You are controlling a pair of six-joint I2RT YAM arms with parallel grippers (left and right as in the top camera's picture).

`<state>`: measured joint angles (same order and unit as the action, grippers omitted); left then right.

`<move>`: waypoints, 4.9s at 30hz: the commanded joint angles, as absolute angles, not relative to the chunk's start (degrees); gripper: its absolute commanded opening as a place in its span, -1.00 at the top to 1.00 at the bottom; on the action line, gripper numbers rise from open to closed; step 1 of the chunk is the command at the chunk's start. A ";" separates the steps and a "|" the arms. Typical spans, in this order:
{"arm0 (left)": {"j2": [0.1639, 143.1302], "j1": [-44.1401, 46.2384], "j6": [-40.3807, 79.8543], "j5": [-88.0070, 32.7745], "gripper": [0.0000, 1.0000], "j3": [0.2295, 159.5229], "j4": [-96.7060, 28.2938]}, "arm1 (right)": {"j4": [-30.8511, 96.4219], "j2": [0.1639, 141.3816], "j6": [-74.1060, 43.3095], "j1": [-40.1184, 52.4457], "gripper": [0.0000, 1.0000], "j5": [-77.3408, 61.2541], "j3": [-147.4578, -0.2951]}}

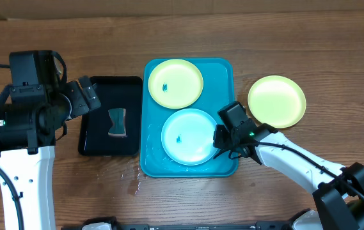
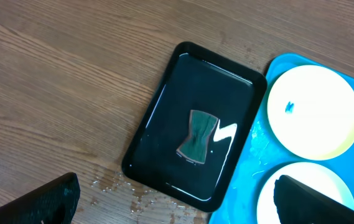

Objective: Clean dirty plates on tray and stack at the side
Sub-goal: 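Grasp the pale blue plate rim with the right gripper and tilt it, then lower the left gripper into the black tray and grasp the sponge, then lift the sponge with the left gripper and carry it toward the teal tray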

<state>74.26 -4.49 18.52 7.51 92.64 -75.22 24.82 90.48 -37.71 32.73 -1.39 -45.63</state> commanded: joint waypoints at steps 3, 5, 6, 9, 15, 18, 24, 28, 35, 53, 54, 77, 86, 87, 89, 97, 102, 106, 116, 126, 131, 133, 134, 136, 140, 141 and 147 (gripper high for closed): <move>74.26 -4.16 19.53 7.03 -0.99 93.49 -75.00 | 24.49 89.82 -37.93 33.06 0.53 1.17 -45.25; 74.26 -4.16 19.53 7.03 -0.99 93.49 -75.00 | 24.86 89.82 -37.91 33.06 0.52 1.17 -45.25; 74.26 -4.16 19.53 7.03 -1.00 93.49 -75.00 | 24.95 89.82 -37.91 33.06 0.52 1.15 -45.25; 74.26 -4.16 19.53 7.03 -0.99 93.49 -74.98 | 24.88 89.82 -37.93 33.06 0.53 0.25 -45.28; 74.26 -4.16 19.53 7.03 -1.00 93.49 -75.00 | 29.91 89.73 -37.69 32.42 0.53 -1.76 -49.06; 74.26 -4.16 19.53 7.03 -1.00 93.49 -75.00 | 33.15 89.73 -37.47 32.38 0.44 -2.20 -51.33; 74.26 -4.16 19.53 7.03 -1.00 93.49 -75.00 | 36.34 89.73 -35.09 32.38 0.28 -3.97 -54.70; 74.26 -4.16 19.53 7.03 -1.00 93.49 -75.00 | 35.05 89.80 -34.41 32.40 0.25 -3.64 -54.81; 74.26 -4.16 19.53 7.03 -0.99 93.49 -75.00 | 35.09 93.71 -34.06 32.62 0.17 -1.63 -54.70; 74.26 -4.16 19.53 7.03 -1.00 93.49 -75.00 | 35.68 97.71 -34.41 32.49 0.78 -5.61 -55.00; 74.26 -4.16 19.53 7.03 -0.99 93.49 -75.00 | 35.68 97.73 -34.41 32.49 0.78 -5.45 -55.00; 76.29 -2.76 20.53 -4.95 -1.00 89.73 -68.01 | 34.98 97.73 -34.48 32.51 0.86 -5.08 -54.98; 87.79 -1.37 20.60 -1.54 -1.00 78.94 -63.53 | 34.87 97.73 -34.48 32.51 0.86 -5.08 -54.98; 89.34 -1.37 20.58 -1.54 -1.00 78.94 -63.05 | 34.87 97.73 -34.48 32.51 0.86 -5.08 -54.98; 92.29 -1.28 20.51 -1.52 -0.67 78.94 -62.48 | 34.87 97.73 -34.46 32.51 0.86 -5.08 -54.98; 103.18 -1.08 14.90 -1.45 0.60 78.94 -60.75 | 34.54 97.73 -34.72 32.51 0.86 -5.30 -54.98; 107.53 -1.08 13.21 -1.02 0.35 78.94 -59.90 | 34.52 97.73 -34.72 32.51 0.86 -5.50 -54.98; 109.08 -1.08 12.34 -0.89 0.35 78.89 -59.94 | 34.48 97.73 -34.72 32.51 0.86 -5.48 -54.98; 109.40 -1.08 12.16 -0.84 0.39 78.04 -60.34 | 34.41 97.73 -34.70 32.51 0.86 -5.50 -54.98; 109.40 -1.08 12.19 1.04 0.66 76.86 -58.22 | 34.41 97.73 -34.70 32.51 0.85 -5.50 -54.98; 109.40 -1.04 12.19 1.02 0.61 75.00 -56.93 | 34.41 97.73 -34.70 32.51 0.85 -5.50 -54.98; 109.40 -1.04 12.16 1.04 0.60 73.54 -55.35 | 34.41 97.73 -34.70 32.51 0.85 -5.50 -54.98; 109.40 -1.04 12.16 1.04 0.60 72.99 -54.70 | 34.41 97.73 -34.70 32.51 0.85 -5.50 -54.98; 109.40 -1.04 12.16 1.04 0.62 72.18 -53.54 | 34.39 97.73 -34.70 32.51 0.85 -5.50 -54.98; 109.40 -1.04 12.14 1.04 0.59 71.83 -53.08 | 34.39 97.73 -34.70 32.51 0.85 -5.50 -54.98; 109.40 -1.04 12.14 1.06 0.59 71.75 -53.04 | 34.39 97.73 -34.70 32.51 0.85 -5.50 -54.98; 109.40 -1.04 12.19 0.97 0.54 71.44 -53.06 | 34.39 97.73 -34.70 32.51 0.85 -5.50 -54.98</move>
<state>108.92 -1.48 13.02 0.27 72.34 -53.10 34.57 98.30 -34.50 32.64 -5.54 -53.69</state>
